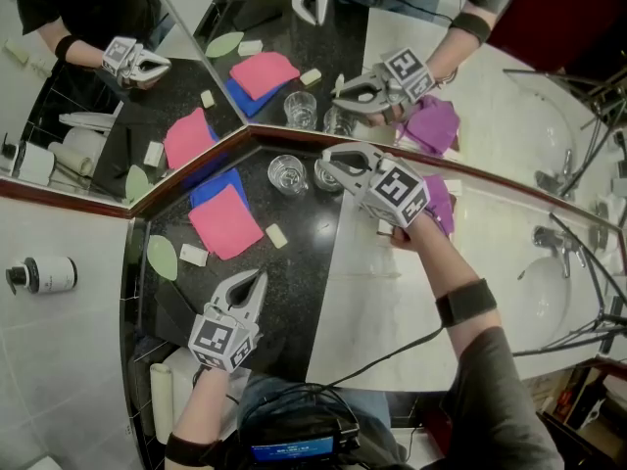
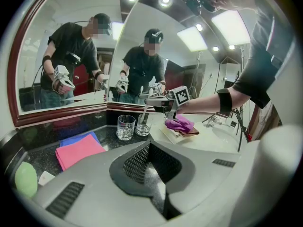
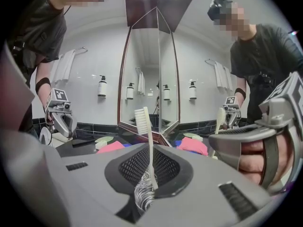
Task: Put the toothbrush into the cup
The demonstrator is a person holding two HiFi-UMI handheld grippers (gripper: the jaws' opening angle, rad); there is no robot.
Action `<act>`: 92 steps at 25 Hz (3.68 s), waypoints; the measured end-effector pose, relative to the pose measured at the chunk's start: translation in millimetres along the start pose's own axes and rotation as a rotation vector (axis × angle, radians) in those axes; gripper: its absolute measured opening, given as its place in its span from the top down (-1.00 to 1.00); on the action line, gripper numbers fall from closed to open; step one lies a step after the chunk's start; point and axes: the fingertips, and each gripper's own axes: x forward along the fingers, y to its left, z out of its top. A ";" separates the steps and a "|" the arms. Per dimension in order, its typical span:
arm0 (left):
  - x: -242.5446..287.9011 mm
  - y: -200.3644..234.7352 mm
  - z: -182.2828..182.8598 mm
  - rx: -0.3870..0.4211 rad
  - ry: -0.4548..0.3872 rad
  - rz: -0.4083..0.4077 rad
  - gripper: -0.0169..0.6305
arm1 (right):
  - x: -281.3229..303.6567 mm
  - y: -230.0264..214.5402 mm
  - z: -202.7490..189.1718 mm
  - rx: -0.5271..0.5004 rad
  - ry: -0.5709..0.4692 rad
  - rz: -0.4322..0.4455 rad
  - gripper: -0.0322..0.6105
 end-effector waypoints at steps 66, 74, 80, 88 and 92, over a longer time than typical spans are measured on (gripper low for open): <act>-37.6 -42.0 7.1 0.115 0.016 -0.182 0.94 | -209.8 219.4 -212.7 1.629 -0.491 -0.985 0.73; -37.0 -42.9 5.8 0.119 0.020 -0.185 0.94 | -207.3 229.1 -224.0 1.692 -0.487 -1.008 0.50; -35.0 -47.2 5.4 0.124 0.020 -0.197 0.94 | -212.4 231.9 -222.0 1.670 -0.475 -1.011 0.50; -36.6 -52.2 8.2 0.126 0.015 -0.204 0.94 | -234.2 229.2 -210.1 1.594 -0.448 -1.023 0.50; -36.4 -57.7 13.0 0.123 -0.001 -0.210 0.94 | -258.1 220.3 -188.0 1.483 -0.439 -1.001 0.61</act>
